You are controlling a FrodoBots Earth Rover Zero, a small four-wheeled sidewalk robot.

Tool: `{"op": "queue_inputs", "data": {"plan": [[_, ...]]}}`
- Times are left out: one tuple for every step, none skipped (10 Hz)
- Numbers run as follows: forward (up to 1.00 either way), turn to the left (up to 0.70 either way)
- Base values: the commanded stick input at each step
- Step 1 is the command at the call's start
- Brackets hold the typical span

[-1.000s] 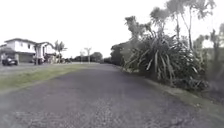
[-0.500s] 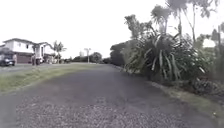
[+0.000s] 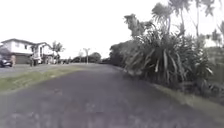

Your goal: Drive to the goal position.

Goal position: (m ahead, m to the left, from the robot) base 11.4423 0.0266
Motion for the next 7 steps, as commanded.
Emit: {"op": "queue_inputs", "data": {"plan": [[0.70,0.02],[0.70,0.02],[0.70,0.02],[0.70,0.02],[0.70,0.02],[0.70,0.02],[0.70,0.02]]}}
